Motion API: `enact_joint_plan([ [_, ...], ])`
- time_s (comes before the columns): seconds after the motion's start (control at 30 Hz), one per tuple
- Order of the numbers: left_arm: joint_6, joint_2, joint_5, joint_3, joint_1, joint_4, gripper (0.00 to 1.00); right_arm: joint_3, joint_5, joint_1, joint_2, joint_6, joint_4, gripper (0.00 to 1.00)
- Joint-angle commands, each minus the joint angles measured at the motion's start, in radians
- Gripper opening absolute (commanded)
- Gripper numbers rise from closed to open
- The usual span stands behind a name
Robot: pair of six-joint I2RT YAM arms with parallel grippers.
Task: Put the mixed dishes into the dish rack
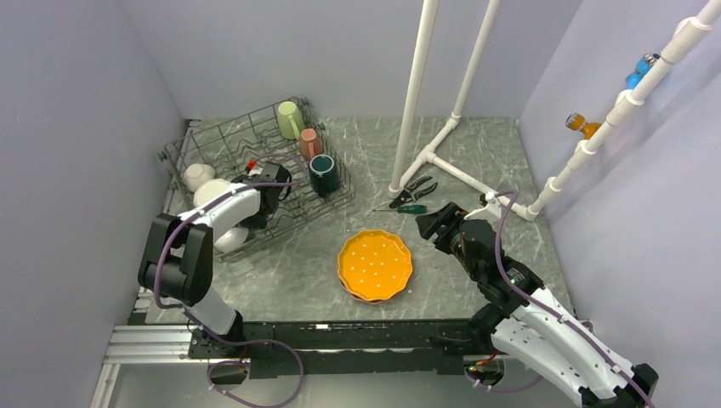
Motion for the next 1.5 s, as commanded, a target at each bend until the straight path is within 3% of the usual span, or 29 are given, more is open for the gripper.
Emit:
enact_joint_plan([
  [0.0,-0.021,-0.043,0.005,0.014,0.005,-0.052,0.3,-0.003,0.028,-0.002,-0.017,-0.02,0.036,0.7],
  [0.2,-0.014,-0.062,0.042,0.078,-0.013,-0.081,0.16,-0.002,0.027,-0.002,-0.008,-0.015,0.038,0.7],
  [0.4,-0.031,-0.037,0.056,0.124,-0.046,-0.108,0.14,-0.007,0.02,-0.002,-0.002,-0.003,0.044,0.7],
  [0.5,-0.045,-0.078,0.063,0.082,-0.044,-0.083,0.3,-0.002,0.029,-0.003,-0.004,-0.015,0.035,0.7],
  [0.7,-0.056,-0.127,0.074,0.054,-0.016,-0.09,0.95,-0.01,0.043,-0.001,-0.014,-0.025,0.041,0.7],
  [0.73,-0.052,-0.118,0.066,0.054,-0.011,-0.095,0.99,-0.014,0.041,-0.002,-0.012,-0.023,0.047,0.7],
  [1.47,0.017,0.158,-0.18,0.13,-0.027,-0.146,0.96,-0.049,0.02,-0.002,0.007,0.001,0.098,0.7],
])
